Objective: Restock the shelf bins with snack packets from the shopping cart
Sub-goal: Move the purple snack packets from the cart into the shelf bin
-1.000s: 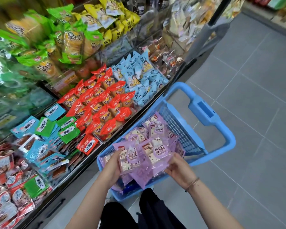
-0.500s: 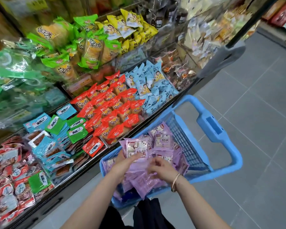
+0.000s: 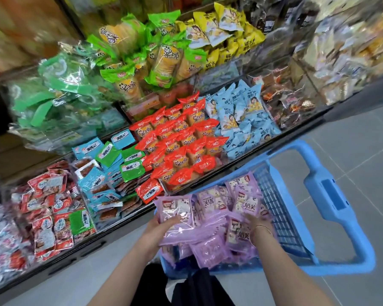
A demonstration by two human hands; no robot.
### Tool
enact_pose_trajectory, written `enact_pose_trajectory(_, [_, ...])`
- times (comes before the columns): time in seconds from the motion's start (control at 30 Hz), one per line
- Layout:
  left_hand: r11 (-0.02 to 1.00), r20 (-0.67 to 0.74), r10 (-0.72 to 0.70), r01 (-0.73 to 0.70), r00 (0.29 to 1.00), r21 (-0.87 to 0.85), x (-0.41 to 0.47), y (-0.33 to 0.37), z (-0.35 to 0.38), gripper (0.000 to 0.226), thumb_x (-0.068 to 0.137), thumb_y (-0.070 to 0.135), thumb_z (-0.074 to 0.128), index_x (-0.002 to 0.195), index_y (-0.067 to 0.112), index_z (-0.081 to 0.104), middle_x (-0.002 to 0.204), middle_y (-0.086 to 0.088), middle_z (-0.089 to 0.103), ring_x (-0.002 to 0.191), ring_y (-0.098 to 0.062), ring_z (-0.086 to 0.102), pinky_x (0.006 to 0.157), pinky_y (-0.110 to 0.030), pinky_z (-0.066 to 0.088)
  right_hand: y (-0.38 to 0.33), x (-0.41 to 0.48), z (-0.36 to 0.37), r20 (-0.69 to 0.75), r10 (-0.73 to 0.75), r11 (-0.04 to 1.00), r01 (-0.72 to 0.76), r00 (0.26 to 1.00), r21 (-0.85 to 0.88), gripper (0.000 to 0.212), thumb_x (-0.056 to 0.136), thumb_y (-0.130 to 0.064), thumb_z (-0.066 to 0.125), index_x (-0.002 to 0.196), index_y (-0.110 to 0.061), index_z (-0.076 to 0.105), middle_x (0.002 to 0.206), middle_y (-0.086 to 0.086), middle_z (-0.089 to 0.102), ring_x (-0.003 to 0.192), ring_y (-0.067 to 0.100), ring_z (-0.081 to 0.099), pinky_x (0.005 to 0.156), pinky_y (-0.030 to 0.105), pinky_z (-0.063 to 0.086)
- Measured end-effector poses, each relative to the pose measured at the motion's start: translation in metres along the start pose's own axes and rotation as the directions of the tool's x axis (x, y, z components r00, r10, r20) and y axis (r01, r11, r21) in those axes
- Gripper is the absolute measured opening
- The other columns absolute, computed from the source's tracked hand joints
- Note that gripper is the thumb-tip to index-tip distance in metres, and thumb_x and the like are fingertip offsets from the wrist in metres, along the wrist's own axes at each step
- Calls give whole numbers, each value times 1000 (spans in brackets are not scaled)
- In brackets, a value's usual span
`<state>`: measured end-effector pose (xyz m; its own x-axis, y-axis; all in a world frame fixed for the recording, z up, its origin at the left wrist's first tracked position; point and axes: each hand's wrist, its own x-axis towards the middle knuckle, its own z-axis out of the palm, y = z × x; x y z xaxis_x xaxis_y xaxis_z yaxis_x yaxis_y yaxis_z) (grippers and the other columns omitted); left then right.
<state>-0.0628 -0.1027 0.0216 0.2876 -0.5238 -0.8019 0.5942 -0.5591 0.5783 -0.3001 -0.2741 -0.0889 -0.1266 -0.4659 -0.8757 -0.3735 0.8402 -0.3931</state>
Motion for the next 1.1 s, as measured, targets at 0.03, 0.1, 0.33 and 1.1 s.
enact_pose_trajectory(0.03, [1000,-8,-7,8,1000,5,2,-2,-1,88,54,32,85,132,12,48,118,-7,67,112,-30,60,106,-52,41,-1,-3,0,-93,-28,996,21,995,-83,33,83,-28,68,106,-5,60,110,17,62,85,26,59,75,37,51])
enact_pose_trajectory(0.1, [999,-12,-34,34,999,19,6,-4,2,88,57,29,88,133,12,47,122,-10,64,114,-32,59,105,-53,41,-4,-15,-4,-191,-111,991,94,975,-97,17,88,-27,62,89,-11,61,89,12,63,76,26,60,73,39,50])
enact_pose_trajectory(0.33, [978,-55,-86,95,995,186,21,-17,35,96,74,42,77,147,9,25,145,-8,41,130,-30,42,110,-47,34,5,-81,-3,281,-232,832,40,931,553,31,81,7,61,105,-10,51,90,12,70,76,21,68,60,26,58])
enact_pose_trajectory(1.1, [973,-72,-46,61,996,224,10,-39,37,116,40,57,81,138,19,34,135,-5,50,120,-31,50,83,-39,51,30,-34,-21,59,-215,715,198,975,-671,56,85,-25,66,132,-4,43,129,15,56,119,29,52,98,30,40])
